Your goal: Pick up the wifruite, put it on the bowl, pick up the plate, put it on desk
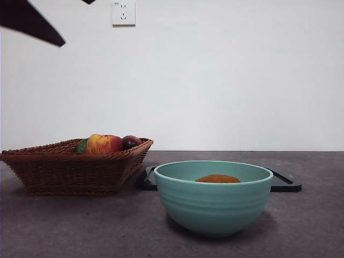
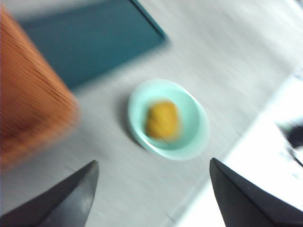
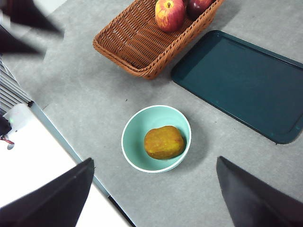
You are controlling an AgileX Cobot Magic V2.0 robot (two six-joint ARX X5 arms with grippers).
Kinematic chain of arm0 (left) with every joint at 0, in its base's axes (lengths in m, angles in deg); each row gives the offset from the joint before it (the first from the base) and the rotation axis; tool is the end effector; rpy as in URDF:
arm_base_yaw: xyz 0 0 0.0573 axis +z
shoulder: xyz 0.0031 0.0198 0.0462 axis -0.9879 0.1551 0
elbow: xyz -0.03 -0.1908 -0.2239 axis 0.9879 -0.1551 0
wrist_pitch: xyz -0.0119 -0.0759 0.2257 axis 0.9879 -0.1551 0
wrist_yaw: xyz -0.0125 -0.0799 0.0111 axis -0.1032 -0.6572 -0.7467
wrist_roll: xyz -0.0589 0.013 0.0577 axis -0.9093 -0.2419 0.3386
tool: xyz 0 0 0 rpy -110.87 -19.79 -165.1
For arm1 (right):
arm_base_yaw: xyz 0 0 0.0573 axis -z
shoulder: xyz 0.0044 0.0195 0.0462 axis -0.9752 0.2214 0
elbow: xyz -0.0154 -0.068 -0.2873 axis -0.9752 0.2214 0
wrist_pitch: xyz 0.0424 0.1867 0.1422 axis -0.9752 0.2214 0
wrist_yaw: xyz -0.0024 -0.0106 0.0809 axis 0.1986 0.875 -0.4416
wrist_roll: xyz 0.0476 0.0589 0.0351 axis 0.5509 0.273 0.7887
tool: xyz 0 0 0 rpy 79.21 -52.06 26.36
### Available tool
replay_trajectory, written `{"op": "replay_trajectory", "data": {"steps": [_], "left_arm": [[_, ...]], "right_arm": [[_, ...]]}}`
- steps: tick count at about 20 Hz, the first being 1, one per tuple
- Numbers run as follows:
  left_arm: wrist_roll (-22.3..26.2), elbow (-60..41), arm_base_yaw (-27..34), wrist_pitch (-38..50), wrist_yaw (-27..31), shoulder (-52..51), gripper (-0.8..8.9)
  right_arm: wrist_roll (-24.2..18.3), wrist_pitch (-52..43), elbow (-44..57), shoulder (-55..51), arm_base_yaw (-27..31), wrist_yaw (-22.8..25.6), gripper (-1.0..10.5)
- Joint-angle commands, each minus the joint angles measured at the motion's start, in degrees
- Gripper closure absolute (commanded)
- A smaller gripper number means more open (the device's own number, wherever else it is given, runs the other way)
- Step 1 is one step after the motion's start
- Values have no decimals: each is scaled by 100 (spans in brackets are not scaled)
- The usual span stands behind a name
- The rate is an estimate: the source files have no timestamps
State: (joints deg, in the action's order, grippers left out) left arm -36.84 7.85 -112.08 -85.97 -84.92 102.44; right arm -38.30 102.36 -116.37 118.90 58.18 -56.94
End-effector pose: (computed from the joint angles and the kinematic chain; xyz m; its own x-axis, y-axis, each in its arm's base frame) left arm 0.1310 -0.1139 0.3108 0.3507 -0.7133 -0.6069 0.6829 0.6382 -0.3555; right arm 0.0810 0.0632 0.3520 0.4709 0.6666 -0.5778 -0.6597 0.7010 0.2710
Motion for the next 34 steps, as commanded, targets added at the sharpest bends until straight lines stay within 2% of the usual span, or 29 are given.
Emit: {"op": "replay_trajectory", "data": {"steps": [1, 11, 13, 17, 21, 22, 24, 27, 31, 34], "left_arm": [[63, -186, -26, -9, -487, -131, 438], [68, -212, -61, -234, -520, -184, 438], [68, -212, -61, -232, -520, -184, 438], [68, -212, -61, -223, -520, -184, 438], [66, -212, -61, -225, -520, -184, 438], [66, -212, -61, -223, -520, -184, 438], [66, -212, -61, -225, -520, -184, 438], [66, -212, -61, -225, -520, -184, 438], [66, -212, -61, -225, -520, -184, 438], [66, -212, -61, -225, -520, -184, 438]], "right_arm": [[-28, -48, -105, 85, -24, 2, 532], [-22, -20, -96, 297, -24, 0, 532], [90, -7, -79, 350, -28, 0, 533], [678, -328, 638, 385, -83, -9, 533], [1545, -1563, 1784, 393, -365, 0, 538], [1707, -1880, 1985, 433, -455, 7, 574], [1902, -2371, 2282, 573, -605, 245, 614], [1930, -2640, 2446, 997, -807, 833, 614], [1928, -3287, 2448, 1755, -1040, 1060, 616], [1928, -3676, 2448, 2286, -1198, 1397, 683]]}}
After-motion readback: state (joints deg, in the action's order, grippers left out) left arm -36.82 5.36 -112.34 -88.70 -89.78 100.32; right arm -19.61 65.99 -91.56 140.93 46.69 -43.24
